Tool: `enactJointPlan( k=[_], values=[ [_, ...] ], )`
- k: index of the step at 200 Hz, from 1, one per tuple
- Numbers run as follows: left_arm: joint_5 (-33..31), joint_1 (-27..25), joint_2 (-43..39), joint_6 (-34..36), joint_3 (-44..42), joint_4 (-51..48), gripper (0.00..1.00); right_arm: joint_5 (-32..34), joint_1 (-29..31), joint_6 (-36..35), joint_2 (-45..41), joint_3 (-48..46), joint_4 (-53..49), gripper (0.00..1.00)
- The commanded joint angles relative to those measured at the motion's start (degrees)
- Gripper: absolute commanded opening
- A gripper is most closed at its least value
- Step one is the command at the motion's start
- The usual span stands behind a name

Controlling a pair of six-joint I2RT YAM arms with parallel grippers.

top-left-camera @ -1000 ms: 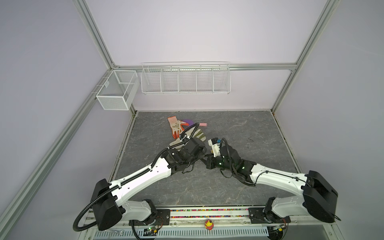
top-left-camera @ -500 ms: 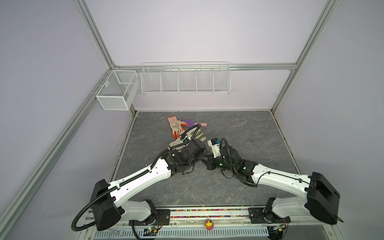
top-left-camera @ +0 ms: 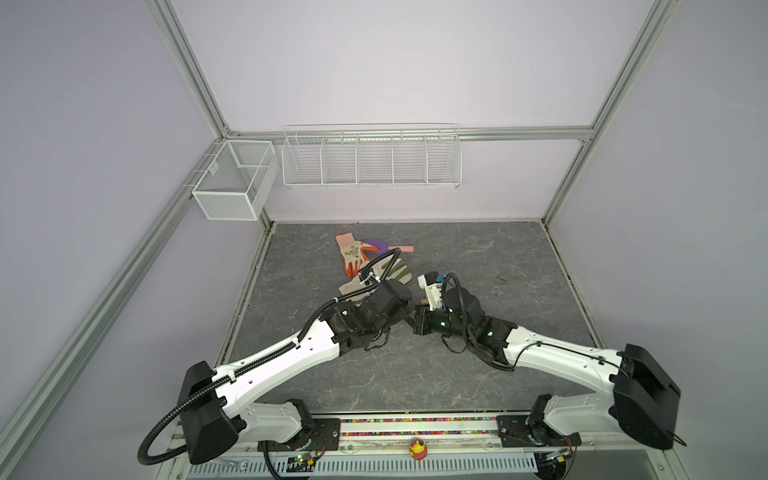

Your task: Unlock with the key

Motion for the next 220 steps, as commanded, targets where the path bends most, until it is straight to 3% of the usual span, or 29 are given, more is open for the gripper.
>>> enactJointPlan(
  k=[1,28,62,85,104,120,203,213,220],
  values=[
    [7.34,-1.66,1.5,-0.57,-2.1,-1.51,0.0,-3.21,1.46,0.34,-0.24,3.28,17.26,0.07],
    [7.85,-1.64,2.76,0.52,0.87,-2.66,0.0,1.37,1.49,-1.96,-0.32,2.67,13.49,0.07],
    [5.38,-1.23,1.66,1.2,0.28,-3.33,0.0,1.96,1.37,-5.36,-1.11,3.48,8.78,0.07],
    [3.88,0.47,1.91,2.4,1.16,-2.48,0.0,2.68,1.42,-8.2,-2.15,2.16,6.66,0.17],
    [1.49,1.5,1.22,2.58,0.91,-1.03,0.0,1.32,1.37,-9.98,-3.28,0.39,5.87,0.32],
    [0.06,1.96,0.47,2.67,-0.18,1.64,0.0,-0.72,1.38,-10.75,-4.35,-0.71,5.51,0.35],
    [-1.13,2.49,-2.31,2.81,-1.06,2.99,0.0,-7.7,-3.85,-8.15,-6.16,-0.83,2.83,0.34],
    [-1.18,2.49,-2.67,3.01,-1.11,3.55,0.0,-7.96,-3.84,-8.41,-6.02,-0.74,2.14,0.32],
    [-1.13,2.49,-2.87,3.13,-1.15,3.92,0.0,-7.65,-3.88,-8.51,-5.98,-0.82,2.32,0.26]
  ],
)
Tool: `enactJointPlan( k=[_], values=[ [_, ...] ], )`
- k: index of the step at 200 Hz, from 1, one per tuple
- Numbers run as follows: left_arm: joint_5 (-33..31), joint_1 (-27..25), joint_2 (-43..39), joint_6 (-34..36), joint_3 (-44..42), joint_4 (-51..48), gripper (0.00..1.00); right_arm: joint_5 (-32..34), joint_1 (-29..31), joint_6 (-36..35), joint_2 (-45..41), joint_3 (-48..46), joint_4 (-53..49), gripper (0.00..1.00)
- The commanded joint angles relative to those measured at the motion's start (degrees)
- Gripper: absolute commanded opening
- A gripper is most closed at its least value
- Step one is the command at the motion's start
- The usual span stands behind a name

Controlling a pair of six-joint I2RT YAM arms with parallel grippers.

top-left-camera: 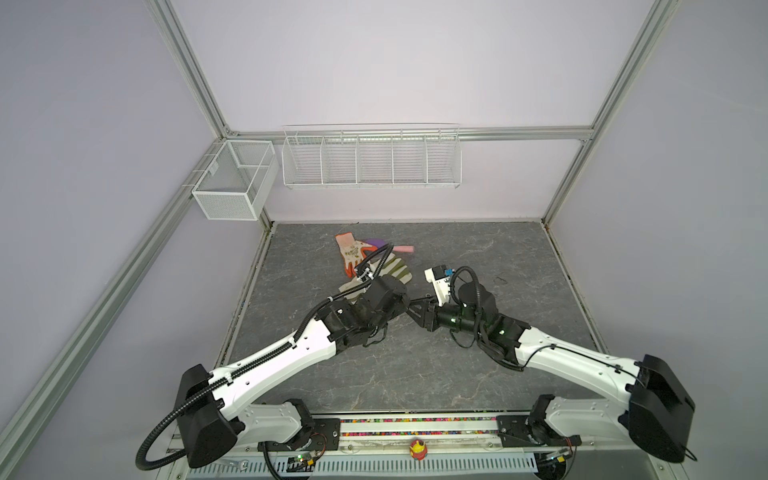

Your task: Unlock with the key

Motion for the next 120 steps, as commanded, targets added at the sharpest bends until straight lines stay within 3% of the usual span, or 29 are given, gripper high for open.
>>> enactJointPlan(
  k=[1,11,120],
  values=[
    [-1.05,0.07,-1.71,0.63,-0.54,0.71,0.0,-2.25,-0.08,-0.41,-1.3,0.38,1.29,0.25],
    [-0.87,0.04,-1.81,0.69,-0.58,1.03,0.0,-2.05,-0.43,-0.34,-1.01,0.6,1.54,0.2],
    [0.21,0.15,-2.52,1.34,-0.49,2.54,0.0,-0.71,-1.73,0.52,2.04,1.65,2.84,0.17]
  ],
)
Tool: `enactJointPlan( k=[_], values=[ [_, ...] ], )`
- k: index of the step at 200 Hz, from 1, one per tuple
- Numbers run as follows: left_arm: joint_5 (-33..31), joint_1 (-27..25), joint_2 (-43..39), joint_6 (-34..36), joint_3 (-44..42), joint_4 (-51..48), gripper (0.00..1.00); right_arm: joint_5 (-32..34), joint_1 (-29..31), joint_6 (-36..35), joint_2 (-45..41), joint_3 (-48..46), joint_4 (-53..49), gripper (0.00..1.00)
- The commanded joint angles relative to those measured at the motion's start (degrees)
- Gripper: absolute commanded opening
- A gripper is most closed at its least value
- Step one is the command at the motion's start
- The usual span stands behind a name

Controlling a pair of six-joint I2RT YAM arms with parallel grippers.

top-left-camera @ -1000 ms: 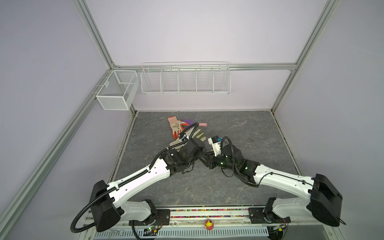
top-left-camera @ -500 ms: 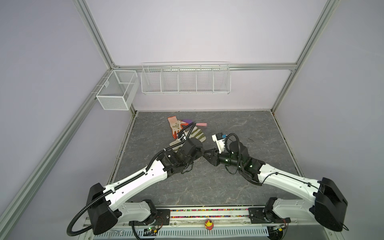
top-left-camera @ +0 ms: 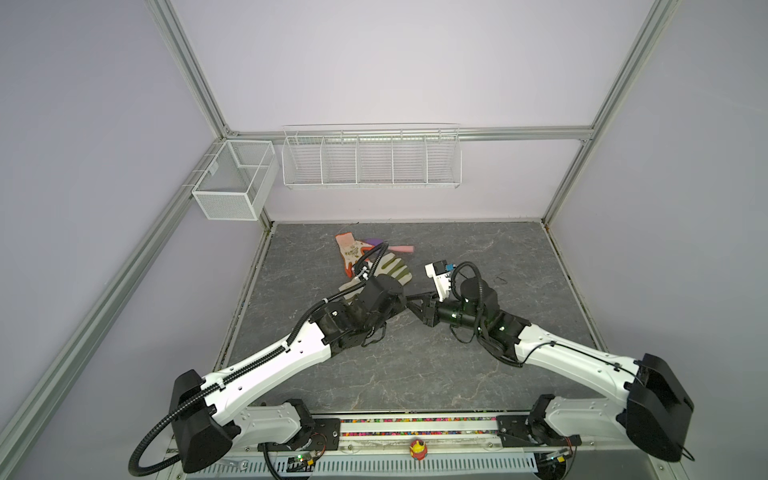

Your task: Unlock with the key

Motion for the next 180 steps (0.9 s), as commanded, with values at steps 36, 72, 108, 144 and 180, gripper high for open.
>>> enactJointPlan(
  k=[36,72,108,144,180],
  values=[
    [-0.39,0.15,-1.21,0.83,-0.19,0.66,0.0,0.1,-0.22,0.89,1.97,0.07,2.42,0.14],
    [-0.31,0.13,-1.06,0.43,-0.21,0.83,0.0,0.09,-0.24,1.15,2.1,0.07,2.99,0.13],
    [1.15,0.15,-0.57,0.04,0.3,1.02,0.0,-0.57,-0.26,1.14,2.24,0.17,4.69,0.07],
    [5.38,-0.02,-0.51,-0.81,1.22,-0.39,0.0,0.66,-0.2,0.19,1.13,0.46,6.37,0.07],
    [8.34,-0.46,0.56,-2.15,1.28,-4.43,0.0,2.04,0.25,-1.03,0.32,1.8,9.09,0.07]
  ],
)
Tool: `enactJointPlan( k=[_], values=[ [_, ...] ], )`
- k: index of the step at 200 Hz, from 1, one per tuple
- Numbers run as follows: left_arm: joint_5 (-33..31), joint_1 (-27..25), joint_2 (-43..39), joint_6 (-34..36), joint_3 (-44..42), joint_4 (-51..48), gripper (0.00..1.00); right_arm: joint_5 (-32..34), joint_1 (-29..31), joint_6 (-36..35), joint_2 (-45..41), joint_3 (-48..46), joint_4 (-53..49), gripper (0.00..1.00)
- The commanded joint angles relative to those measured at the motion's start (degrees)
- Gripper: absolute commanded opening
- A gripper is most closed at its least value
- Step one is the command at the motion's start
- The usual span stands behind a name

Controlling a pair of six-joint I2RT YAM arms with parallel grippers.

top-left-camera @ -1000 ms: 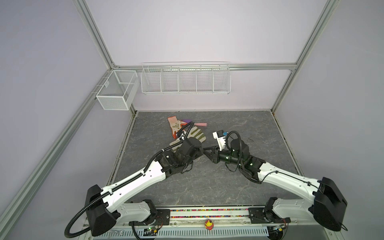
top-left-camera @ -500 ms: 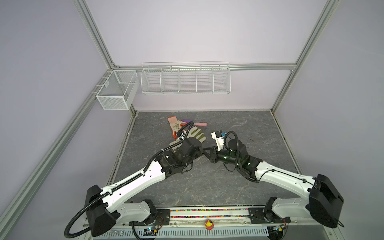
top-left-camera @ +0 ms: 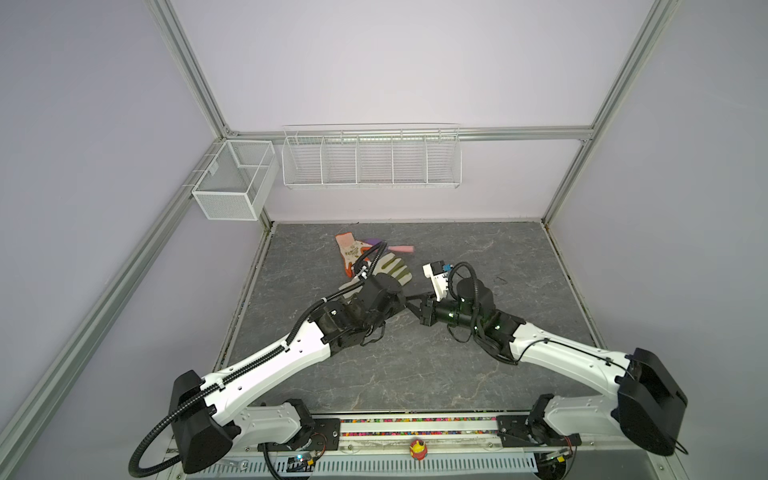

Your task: Unlock with the key

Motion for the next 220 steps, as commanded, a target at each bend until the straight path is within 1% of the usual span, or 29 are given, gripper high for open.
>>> enactJointPlan(
  k=[1,9,16,34,59,73,94,107,140,157,171,190,201,206,220],
  values=[
    [6.46,-0.99,0.56,-2.12,1.04,-3.51,0.0,1.82,0.4,-1.66,-1.53,1.87,7.31,0.06],
    [8.44,-1.03,0.12,-2.9,0.09,-1.19,0.0,2.34,0.94,-2.3,-1.33,2.32,7.44,0.07],
    [8.91,-1.44,-0.35,-3.35,-0.56,0.49,0.0,3.32,1.56,-2.79,-1.29,2.15,7.7,0.07],
    [9.85,-1.78,-0.45,-4.06,-0.33,0.87,0.0,5.1,2.28,-2.7,-0.55,1.76,8.73,0.07],
    [8.5,-1.78,-1.39,-4.08,-0.16,0.37,0.0,7.01,2.3,-2.91,-1.09,1.17,8.14,0.07],
    [9.22,-1.78,-1.91,-4.21,-0.36,2.27,0.0,8.68,2.31,-3.04,-1.44,0.68,7.4,0.07],
    [11.36,-1.78,-1.19,-4.72,0.79,3.37,0.0,7.1,2.57,-3.03,0.25,1.58,10.27,0.06],
    [12.74,-1.78,-1.29,-5.14,1.05,4.59,0.0,7.52,3.54,-4.38,1.06,3.43,8.82,0.07],
    [13.38,-1.45,-2.35,-5.04,0.96,4.87,0.0,12.34,3.99,-7.2,-0.21,3.54,5.31,0.07],
    [10.72,-1.24,-3.14,-4.56,0.16,4.87,0.0,11.27,3.63,-8.12,-0.91,3.61,3.52,0.07],
    [10.63,0.14,-4.08,-4.32,-1.15,6.72,0.0,9.0,3.63,-9.44,-1.9,4.1,0.86,0.07],
    [7.32,1.01,-5.28,-2.67,-0.98,6.93,0.0,8.0,3.49,-9.6,-4.12,4.21,-4.8,0.15],
    [4.43,1.04,-5.82,-1.21,-0.33,6.06,0.0,7.68,3.47,-9.54,-6.07,3.5,-7.32,0.24],
    [3.27,1.04,-6.09,-0.41,-0.13,5.86,0.0,7.3,3.34,-9.32,-6.79,3.34,-8.33,0.26],
    [0.14,1.04,-6.46,0.92,0.1,5.35,0.0,4.07,2.65,-8.44,-7.48,3.93,-11.02,0.31]
  ],
)
